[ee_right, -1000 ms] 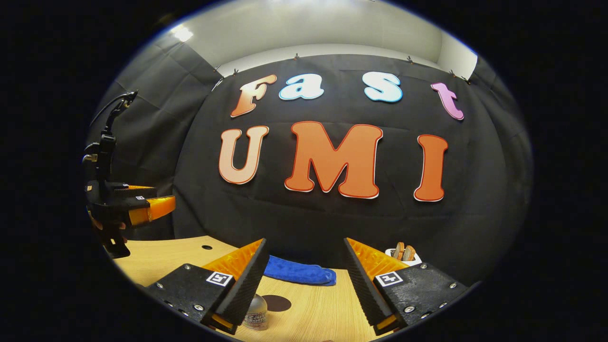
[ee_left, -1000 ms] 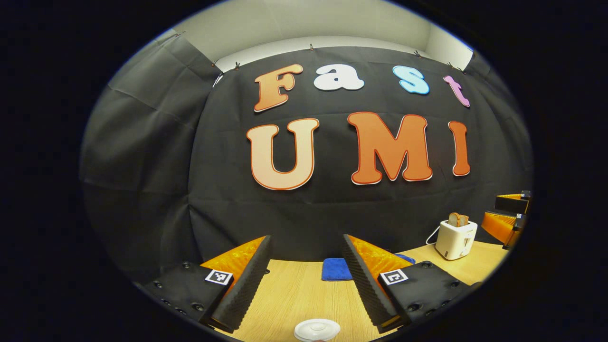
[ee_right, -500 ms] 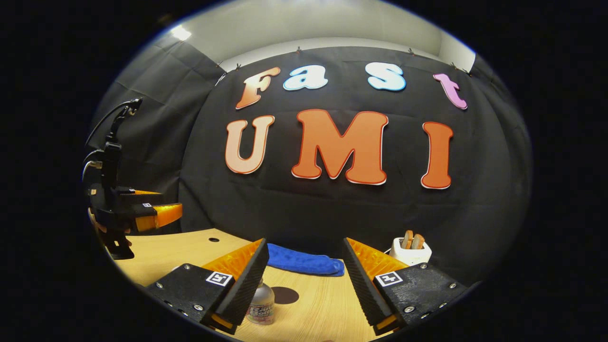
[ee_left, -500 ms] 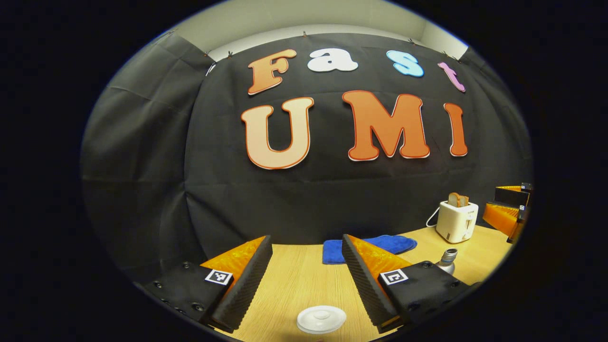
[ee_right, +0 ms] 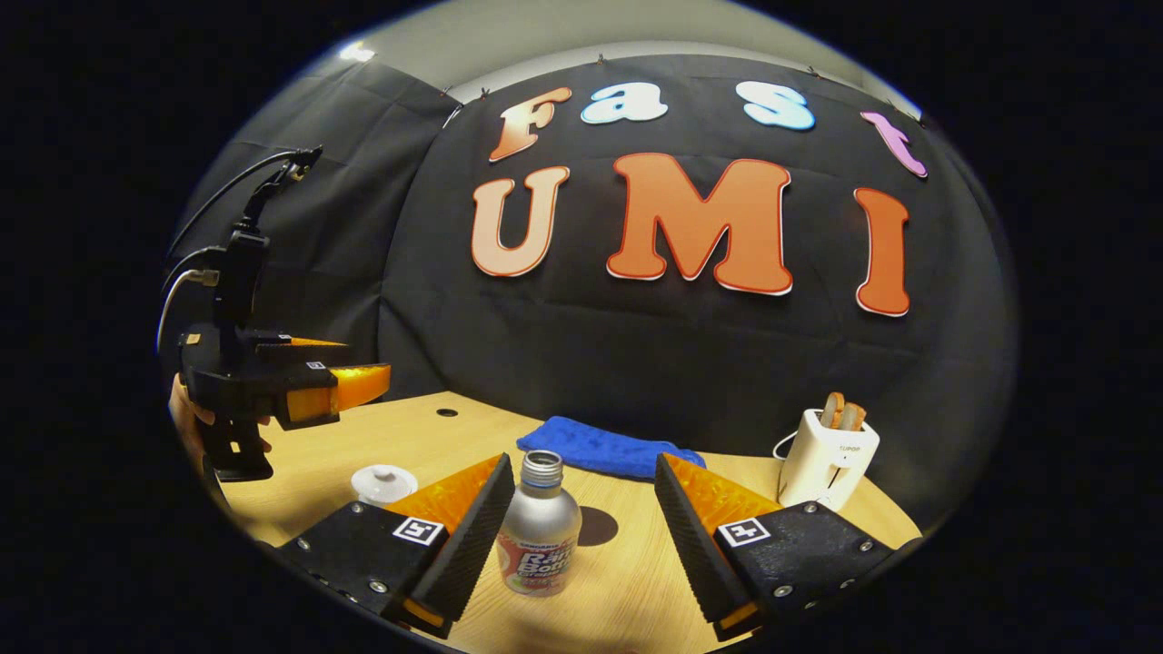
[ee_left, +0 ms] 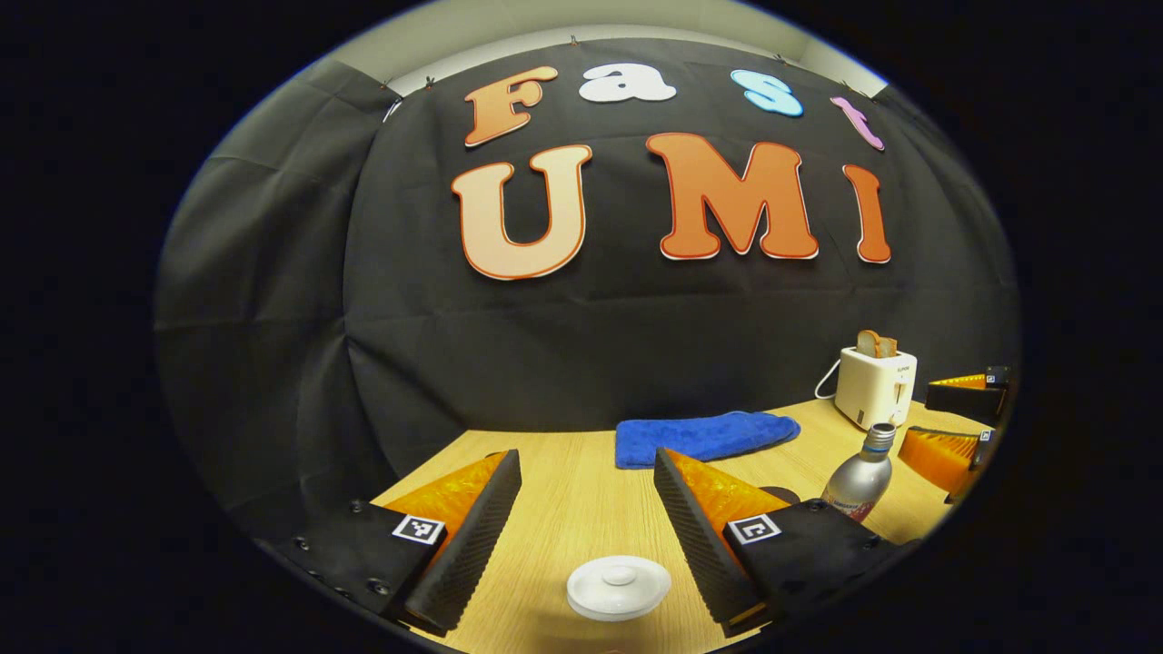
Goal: Open the teacup lid with one hand, grasp the water bottle and pour water into the teacup with the other hand; after pouring, place the water bottle on the coaster and then close the teacup lid.
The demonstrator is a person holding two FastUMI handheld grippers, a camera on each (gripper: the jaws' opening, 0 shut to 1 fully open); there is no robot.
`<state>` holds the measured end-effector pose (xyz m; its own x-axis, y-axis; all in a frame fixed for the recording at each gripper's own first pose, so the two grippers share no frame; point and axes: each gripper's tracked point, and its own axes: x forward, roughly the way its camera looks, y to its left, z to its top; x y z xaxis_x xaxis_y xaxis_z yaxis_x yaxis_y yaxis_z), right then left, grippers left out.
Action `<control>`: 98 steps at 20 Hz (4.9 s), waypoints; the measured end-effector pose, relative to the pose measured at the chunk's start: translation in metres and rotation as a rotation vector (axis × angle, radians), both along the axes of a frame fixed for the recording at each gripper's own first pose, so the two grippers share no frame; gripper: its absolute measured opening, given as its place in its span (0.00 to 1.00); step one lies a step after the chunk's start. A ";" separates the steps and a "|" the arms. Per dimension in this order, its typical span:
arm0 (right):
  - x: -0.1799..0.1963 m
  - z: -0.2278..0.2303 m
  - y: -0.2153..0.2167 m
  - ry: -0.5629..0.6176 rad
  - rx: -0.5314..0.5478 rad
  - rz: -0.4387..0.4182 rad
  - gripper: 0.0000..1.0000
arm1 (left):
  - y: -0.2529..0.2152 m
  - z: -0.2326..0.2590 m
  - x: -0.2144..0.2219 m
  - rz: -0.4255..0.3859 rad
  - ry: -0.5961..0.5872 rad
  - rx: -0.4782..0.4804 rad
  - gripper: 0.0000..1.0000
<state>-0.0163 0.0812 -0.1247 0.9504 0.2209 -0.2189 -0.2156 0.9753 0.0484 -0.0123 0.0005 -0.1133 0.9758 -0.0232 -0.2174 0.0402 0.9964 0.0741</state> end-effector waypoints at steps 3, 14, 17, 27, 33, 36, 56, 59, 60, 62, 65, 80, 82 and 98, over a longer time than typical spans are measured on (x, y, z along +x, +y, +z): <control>-0.004 -0.024 0.017 0.049 0.002 0.046 0.94 | -0.007 -0.031 -0.003 -0.030 0.067 -0.007 0.97; 0.001 -0.078 0.035 0.175 0.003 0.089 0.94 | -0.005 -0.113 -0.016 -0.044 0.260 0.013 1.00; 0.001 -0.083 0.036 0.182 -0.009 0.091 0.94 | -0.009 -0.121 -0.018 -0.055 0.259 0.038 0.97; 0.001 -0.092 0.035 0.212 -0.007 0.091 0.94 | -0.017 -0.133 -0.015 -0.072 0.297 0.091 0.64; 0.002 -0.095 0.037 0.217 -0.010 0.095 0.94 | -0.012 -0.130 -0.012 -0.043 0.278 0.091 0.39; 0.003 -0.098 0.036 0.224 -0.006 0.091 0.94 | -0.015 -0.131 -0.010 -0.054 0.270 0.075 0.34; 0.032 -0.076 0.023 0.185 -0.333 0.116 0.80 | 0.022 -0.083 -0.001 0.009 0.113 0.056 0.33; 0.035 -0.075 0.020 0.186 -0.431 0.119 0.80 | 0.035 -0.077 -0.001 0.021 0.106 0.048 0.33; 0.036 -0.071 0.022 0.176 -0.463 0.130 0.80 | 0.040 -0.072 -0.001 0.027 0.103 0.048 0.29; 0.045 -0.059 0.030 0.144 -0.521 0.152 0.80 | 0.051 -0.063 -0.002 0.043 0.083 0.037 0.33; 0.049 -0.051 0.045 0.105 -0.577 0.201 0.80 | 0.072 -0.054 -0.008 0.079 0.066 0.020 0.33; 0.062 -0.073 0.101 -0.057 -0.945 0.349 0.79 | 0.129 -0.059 -0.038 0.180 0.082 0.035 0.33; 0.065 -0.072 0.106 -0.098 -1.011 0.373 0.79 | 0.133 -0.061 -0.039 0.188 0.083 0.033 0.33; 0.082 -0.049 0.109 -0.355 -1.307 0.374 0.79 | 0.147 -0.059 -0.038 0.213 0.067 0.055 0.33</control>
<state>0.0661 0.1906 -0.1737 0.9288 0.2958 -0.2234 -0.2776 0.1556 -0.9480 -0.0503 0.1474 -0.1720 0.9409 0.1953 -0.2768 -0.1638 0.9775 0.1331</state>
